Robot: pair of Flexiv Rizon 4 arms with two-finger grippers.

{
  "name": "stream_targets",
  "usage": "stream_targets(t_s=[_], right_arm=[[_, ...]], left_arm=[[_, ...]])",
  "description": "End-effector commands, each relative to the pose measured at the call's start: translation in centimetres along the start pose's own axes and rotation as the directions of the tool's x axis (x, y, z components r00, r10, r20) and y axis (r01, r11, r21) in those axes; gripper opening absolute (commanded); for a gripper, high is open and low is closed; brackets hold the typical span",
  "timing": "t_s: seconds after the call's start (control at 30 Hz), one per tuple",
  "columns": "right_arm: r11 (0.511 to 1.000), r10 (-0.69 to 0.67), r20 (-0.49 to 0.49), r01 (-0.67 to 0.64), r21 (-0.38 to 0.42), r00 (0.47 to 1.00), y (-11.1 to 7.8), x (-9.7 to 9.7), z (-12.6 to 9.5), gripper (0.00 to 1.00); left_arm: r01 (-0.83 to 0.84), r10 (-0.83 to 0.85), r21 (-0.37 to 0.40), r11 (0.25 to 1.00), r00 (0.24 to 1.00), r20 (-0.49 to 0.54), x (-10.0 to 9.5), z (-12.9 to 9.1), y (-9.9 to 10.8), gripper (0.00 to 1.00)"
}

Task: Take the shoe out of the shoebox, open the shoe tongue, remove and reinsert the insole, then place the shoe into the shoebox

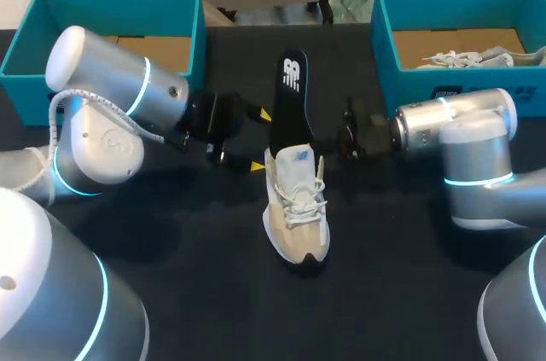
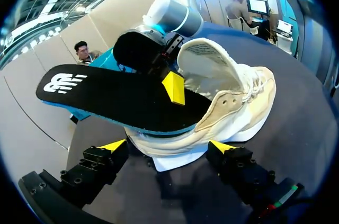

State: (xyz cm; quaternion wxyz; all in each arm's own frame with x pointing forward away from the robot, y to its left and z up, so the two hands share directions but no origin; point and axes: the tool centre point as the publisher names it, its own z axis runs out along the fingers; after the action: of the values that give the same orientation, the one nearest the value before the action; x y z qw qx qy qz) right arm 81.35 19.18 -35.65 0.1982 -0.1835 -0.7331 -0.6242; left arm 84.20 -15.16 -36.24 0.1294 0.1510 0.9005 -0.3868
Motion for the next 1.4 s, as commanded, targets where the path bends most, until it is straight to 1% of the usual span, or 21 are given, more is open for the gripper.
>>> stream_targets(t_s=[0.03,0.23,0.43,0.6,0.67,0.73,0.77,0.8,0.83,0.93,1.07,1.13,1.3,1.4], right_arm=[[1.0,0.001,0.002,-0.001,-0.007,1.0,-0.6,0.2,-0.1,0.0],[0.999,0.022,0.006,-0.022,0.025,1.0,-0.7,0.3,-0.2,0.0],[1.0,0.027,0.002,-0.027,0.016,1.0,-1.1,0.4,-0.2,0.0],[1.0,-0.006,0.008,0.006,0.018,1.0,0.1,0.3,-0.2,0.0],[1.0,-0.02,0.006,0.02,0.015,1.0,0.5,0.2,-0.2,0.17],[1.0,-0.026,0.006,0.026,0.016,1.0,0.7,0.2,-0.2,0.24],[0.999,-0.034,0.009,0.033,0.014,0.999,0.8,0.2,-0.2,0.29],[0.999,-0.046,0.008,0.046,0.001,0.999,0.9,0.2,-0.2,0.31],[0.999,-0.052,0.008,0.052,-0.004,0.999,1.1,0.3,-0.2,0.27],[0.998,-0.063,0.011,0.063,-0.003,0.998,1.5,0.4,-0.1,0.26],[0.997,-0.076,0.013,0.076,-0.004,0.997,1.9,0.4,-0.1,0.28],[0.996,-0.084,0.015,0.084,-0.002,0.996,2.2,0.3,-0.1,0.27],[0.994,-0.107,0.024,0.107,-0.002,0.994,2.8,-0.1,-0.2,0.3],[0.993,-0.116,0.022,0.116,0.006,0.993,3.3,-0.5,-0.1,0.29]], left_arm=[[0.0,0.0,-0.003,1.0,1.0,0.0,0.0,0.1,-0.1,1.0],[0.0,0.0,-0.003,1.0,1.0,0.0,0.0,0.1,-0.1,1.0],[0.0,0.0,-0.003,1.0,1.0,0.0,0.0,0.1,-0.1,1.0],[0.0,0.0,-0.003,1.0,1.0,0.0,0.0,0.1,-0.1,1.0],[0.0,0.0,-0.003,1.0,1.0,0.0,0.0,0.1,-0.1,1.0],[0.0,0.0,-0.003,1.0,1.0,0.0,0.0,0.1,-0.1,1.0],[0.0,0.0,-0.003,1.0,1.0,0.0,0.0,0.1,-0.1,1.0],[0.0,0.0,-0.003,1.0,1.0,0.0,0.0,0.1,-0.1,1.0],[0.0,0.0,-0.003,1.0,1.0,0.0,0.0,0.1,-0.1,1.0],[0.0,0.0,-0.003,1.0,1.0,0.0,0.0,0.1,-0.1,1.0],[0.0,0.0,-0.003,1.0,1.0,0.0,0.0,0.1,-0.1,1.0],[0.0,0.0,-0.003,1.0,1.0,0.0,0.0,0.1,-0.1,1.0],[0.0,0.0,-0.003,1.0,1.0,0.0,0.0,0.1,-0.1,1.0],[0.0,0.0,-0.003,1.0,1.0,0.0,0.0,0.1,-0.1,1.0]])
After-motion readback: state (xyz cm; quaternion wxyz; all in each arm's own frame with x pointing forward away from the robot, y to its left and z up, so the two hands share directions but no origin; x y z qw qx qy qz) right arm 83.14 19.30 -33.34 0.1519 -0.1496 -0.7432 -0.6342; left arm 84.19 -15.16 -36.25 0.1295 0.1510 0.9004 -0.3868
